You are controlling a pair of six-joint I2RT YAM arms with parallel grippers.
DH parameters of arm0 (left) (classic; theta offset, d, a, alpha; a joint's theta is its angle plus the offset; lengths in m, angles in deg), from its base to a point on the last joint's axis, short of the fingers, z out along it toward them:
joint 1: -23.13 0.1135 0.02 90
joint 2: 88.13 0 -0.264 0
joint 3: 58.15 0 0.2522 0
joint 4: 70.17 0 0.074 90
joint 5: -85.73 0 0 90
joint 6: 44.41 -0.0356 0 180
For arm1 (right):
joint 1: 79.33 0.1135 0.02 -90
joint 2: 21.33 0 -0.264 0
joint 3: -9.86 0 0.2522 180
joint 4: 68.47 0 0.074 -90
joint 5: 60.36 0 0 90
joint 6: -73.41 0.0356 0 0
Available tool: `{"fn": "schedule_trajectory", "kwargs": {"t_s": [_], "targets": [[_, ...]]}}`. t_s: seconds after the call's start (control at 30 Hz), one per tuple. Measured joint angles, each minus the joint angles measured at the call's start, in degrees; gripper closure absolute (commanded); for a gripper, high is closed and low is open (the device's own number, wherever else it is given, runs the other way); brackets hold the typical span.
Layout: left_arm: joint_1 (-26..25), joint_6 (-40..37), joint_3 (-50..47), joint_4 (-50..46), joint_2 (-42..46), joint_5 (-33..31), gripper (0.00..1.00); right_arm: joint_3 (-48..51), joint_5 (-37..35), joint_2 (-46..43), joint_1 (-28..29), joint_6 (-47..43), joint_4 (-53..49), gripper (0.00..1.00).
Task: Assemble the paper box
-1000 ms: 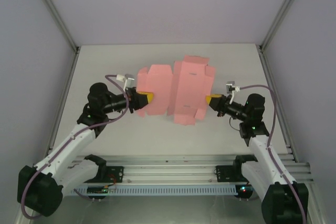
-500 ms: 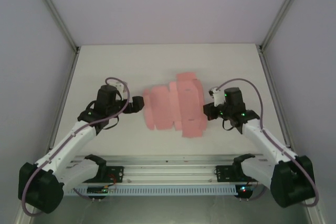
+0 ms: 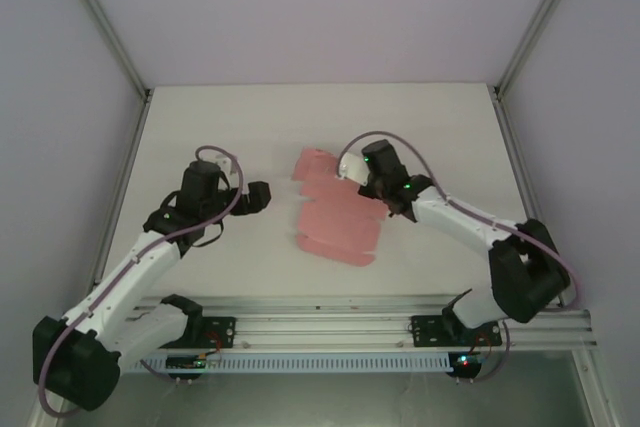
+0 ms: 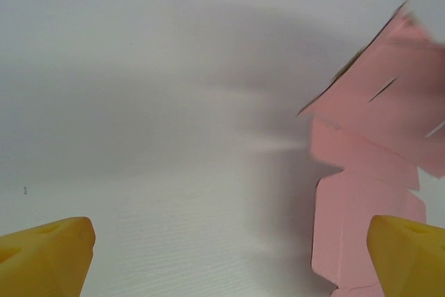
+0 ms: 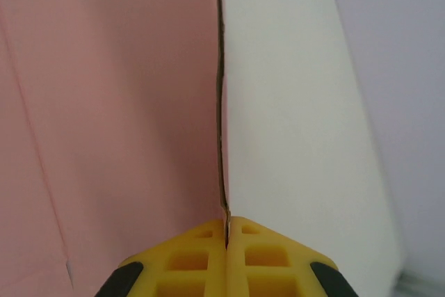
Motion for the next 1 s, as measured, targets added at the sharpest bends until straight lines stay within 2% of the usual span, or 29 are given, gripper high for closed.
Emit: {"fn": "schedule_trajectory", "kwargs": {"t_s": [0.17, 0.37, 0.73, 1.0], "targets": [[0.76, 0.98, -0.11, -0.02, 1.09, -0.55, 0.00, -0.72, -4.04, 4.42, 5.14, -10.69, 5.53, 1.00], [2.23, 1.70, -0.37, 1.46, -1.79, -0.17, 0.00, -0.92, -5.33, 6.27, 7.93, -14.67, 8.87, 1.00], [3.32, -1.79, 5.77, 10.54, -23.15, 4.87, 0.00, -0.92, -4.26, 6.40, 8.52, -14.62, 9.60, 1.00], [1.92, -7.26, 7.06, 17.14, -28.94, 10.49, 0.00, -0.92, -2.80, 6.40, 8.52, -11.78, 8.83, 1.00]]}}
